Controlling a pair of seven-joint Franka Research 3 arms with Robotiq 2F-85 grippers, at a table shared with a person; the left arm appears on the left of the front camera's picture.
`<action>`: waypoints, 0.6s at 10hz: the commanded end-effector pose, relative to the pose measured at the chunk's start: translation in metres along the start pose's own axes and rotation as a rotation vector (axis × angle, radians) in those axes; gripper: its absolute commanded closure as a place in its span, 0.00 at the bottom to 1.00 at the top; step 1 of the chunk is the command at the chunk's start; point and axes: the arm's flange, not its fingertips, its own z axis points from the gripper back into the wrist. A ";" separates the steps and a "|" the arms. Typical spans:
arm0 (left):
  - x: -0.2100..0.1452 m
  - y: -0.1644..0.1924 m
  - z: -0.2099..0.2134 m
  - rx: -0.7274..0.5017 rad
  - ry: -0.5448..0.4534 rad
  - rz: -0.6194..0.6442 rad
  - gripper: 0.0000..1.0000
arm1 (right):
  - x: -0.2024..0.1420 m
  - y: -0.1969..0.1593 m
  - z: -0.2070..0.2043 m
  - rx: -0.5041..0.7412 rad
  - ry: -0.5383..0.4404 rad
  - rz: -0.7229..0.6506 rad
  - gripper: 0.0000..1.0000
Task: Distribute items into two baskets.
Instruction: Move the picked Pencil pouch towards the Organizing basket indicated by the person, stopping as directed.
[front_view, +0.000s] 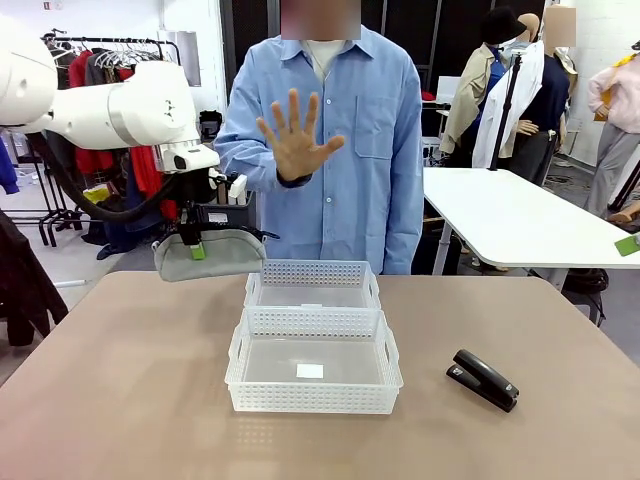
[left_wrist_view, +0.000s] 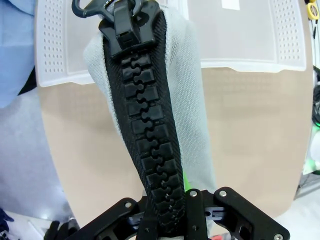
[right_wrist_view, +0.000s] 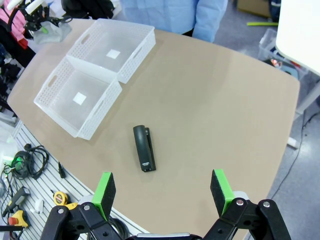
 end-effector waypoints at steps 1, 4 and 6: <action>-0.015 -0.007 0.011 0.010 -0.023 -0.018 1.00 | 0.001 0.001 0.000 0.005 -0.005 -0.001 0.00; -0.115 -0.058 0.062 0.091 -0.046 0.107 1.00 | 0.001 0.001 0.000 0.005 -0.005 -0.001 0.00; -0.187 -0.097 0.075 0.082 -0.069 0.244 1.00 | 0.001 0.001 0.000 0.005 -0.005 -0.001 0.00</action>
